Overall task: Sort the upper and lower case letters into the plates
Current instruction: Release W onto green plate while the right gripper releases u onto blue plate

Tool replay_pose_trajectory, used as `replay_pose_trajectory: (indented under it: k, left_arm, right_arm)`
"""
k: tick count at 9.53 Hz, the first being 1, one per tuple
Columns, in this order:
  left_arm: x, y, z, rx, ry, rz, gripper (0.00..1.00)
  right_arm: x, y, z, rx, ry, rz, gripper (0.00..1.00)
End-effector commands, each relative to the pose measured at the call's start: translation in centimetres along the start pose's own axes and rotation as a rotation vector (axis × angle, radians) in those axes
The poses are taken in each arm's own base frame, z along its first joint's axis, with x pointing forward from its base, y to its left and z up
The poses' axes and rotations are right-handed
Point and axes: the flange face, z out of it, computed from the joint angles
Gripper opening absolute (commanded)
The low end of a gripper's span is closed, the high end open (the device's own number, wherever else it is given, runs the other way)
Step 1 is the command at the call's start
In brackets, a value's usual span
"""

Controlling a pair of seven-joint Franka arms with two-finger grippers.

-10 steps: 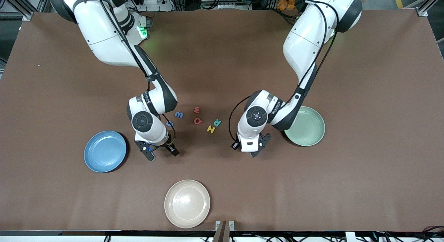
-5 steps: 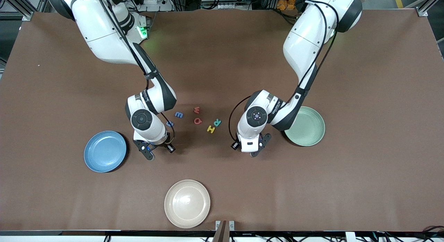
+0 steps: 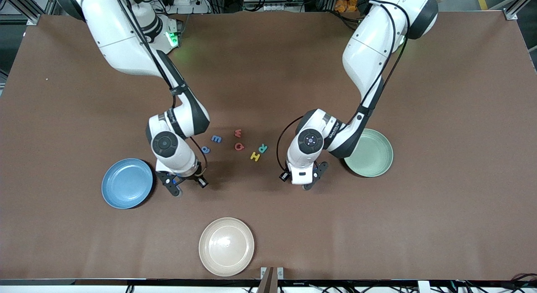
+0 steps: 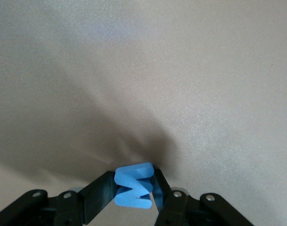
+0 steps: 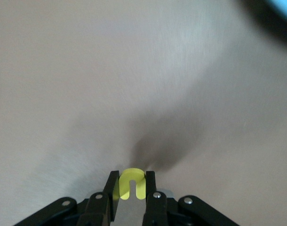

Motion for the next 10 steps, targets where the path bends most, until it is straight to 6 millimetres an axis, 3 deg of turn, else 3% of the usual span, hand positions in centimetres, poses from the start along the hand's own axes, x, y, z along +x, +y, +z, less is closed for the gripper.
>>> replay_pose_trajectory:
  k: [1, 4, 6, 7, 8, 10]
  left_arm:
    - [1.5, -0.3, -0.4, 0.031, -0.007, 0.0, 0.24]
    - [3.1, -0.5, -1.9, 0.046, -0.011, 0.001, 0.24]
    - [3.4, -0.5, -2.1, 0.049, -0.012, 0.005, 0.24]
    - [3.6, -0.7, -2.3, 0.066, -0.018, 0.011, 0.24]
    - [5.1, -0.8, -3.5, 0.063, -0.023, 0.004, 0.24]
    - [5.0, -1.0, -3.5, 0.081, -0.032, 0.008, 0.24]
  right_arm:
    - [3.1, 1.3, -3.8, 0.007, 0.011, -0.054, 0.0]
    - [8.1, 3.0, -5.4, -0.007, 0.011, -0.179, 0.0]
    - [10.4, 3.7, -6.9, -0.043, -0.014, -0.311, 0.0]
    - [11.0, 3.3, -8.4, -0.055, -0.024, -0.364, 0.0]
    - [12.1, 3.4, -10.1, -0.071, -0.039, -0.433, 0.0]
    - [13.3, 4.8, -12.9, -0.116, -0.092, -0.58, 0.0]
